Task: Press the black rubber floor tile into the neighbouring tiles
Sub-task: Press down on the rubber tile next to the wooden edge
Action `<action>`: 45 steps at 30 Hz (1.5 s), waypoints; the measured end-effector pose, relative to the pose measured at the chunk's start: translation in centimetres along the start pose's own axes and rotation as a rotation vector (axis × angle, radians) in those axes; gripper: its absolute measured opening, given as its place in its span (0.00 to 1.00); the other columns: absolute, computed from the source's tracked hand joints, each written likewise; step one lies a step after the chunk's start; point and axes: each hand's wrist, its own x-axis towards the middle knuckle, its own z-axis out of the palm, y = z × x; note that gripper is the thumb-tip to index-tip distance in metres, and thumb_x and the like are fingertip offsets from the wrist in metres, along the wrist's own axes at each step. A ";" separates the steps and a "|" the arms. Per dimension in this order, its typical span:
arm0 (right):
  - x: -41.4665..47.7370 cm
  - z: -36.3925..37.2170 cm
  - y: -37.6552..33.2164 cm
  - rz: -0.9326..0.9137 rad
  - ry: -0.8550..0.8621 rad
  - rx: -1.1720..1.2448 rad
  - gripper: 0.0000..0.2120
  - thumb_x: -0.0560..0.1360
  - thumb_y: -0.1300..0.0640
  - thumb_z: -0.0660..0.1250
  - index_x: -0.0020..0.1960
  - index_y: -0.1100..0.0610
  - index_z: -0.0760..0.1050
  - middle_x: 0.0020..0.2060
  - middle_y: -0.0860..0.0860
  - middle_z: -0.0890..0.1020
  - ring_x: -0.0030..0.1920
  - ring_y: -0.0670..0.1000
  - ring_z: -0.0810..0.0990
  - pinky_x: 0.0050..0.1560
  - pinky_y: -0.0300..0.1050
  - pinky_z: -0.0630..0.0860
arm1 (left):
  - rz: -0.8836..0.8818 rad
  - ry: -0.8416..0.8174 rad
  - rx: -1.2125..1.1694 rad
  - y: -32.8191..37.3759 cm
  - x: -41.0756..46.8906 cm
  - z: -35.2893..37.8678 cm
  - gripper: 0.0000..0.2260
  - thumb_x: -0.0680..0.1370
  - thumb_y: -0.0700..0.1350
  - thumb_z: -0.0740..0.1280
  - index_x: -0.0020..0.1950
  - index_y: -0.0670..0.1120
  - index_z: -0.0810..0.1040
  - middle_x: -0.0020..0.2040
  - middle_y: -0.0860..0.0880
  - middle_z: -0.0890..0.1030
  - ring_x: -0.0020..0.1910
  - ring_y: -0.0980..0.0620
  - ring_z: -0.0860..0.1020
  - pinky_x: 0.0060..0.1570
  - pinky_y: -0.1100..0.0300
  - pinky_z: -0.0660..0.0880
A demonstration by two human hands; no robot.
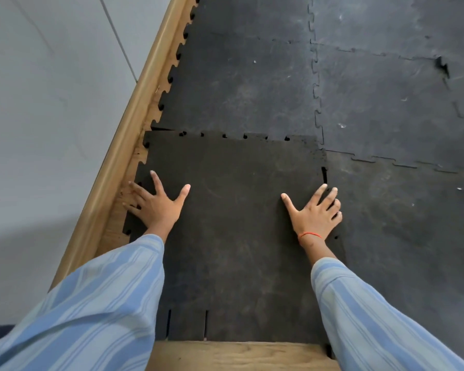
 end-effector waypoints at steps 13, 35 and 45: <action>-2.7 0.1 -0.8 0.162 0.045 0.221 0.53 0.64 0.28 0.65 0.76 0.60 0.53 0.74 0.61 0.57 0.71 0.64 0.59 0.71 0.59 0.57 | 0.079 0.062 -0.037 -0.8 2.0 0.2 0.47 0.68 0.76 0.54 0.79 0.51 0.46 0.77 0.32 0.45 0.76 0.33 0.47 0.72 0.39 0.49; -3.8 0.5 -0.2 0.156 -0.006 0.176 0.49 0.70 0.31 0.60 0.76 0.64 0.50 0.75 0.64 0.55 0.74 0.64 0.54 0.76 0.57 0.52 | 0.073 -0.034 -0.017 0.1 1.8 -0.9 0.47 0.69 0.73 0.59 0.78 0.51 0.45 0.77 0.34 0.42 0.76 0.34 0.45 0.73 0.40 0.49; -3.1 1.5 0.7 -0.065 -0.094 -0.013 0.41 0.77 0.35 0.48 0.77 0.63 0.41 0.78 0.60 0.44 0.78 0.56 0.42 0.77 0.55 0.42 | 0.197 0.012 0.063 1.0 0.1 0.9 0.42 0.74 0.71 0.45 0.78 0.45 0.39 0.76 0.33 0.37 0.76 0.36 0.37 0.72 0.39 0.39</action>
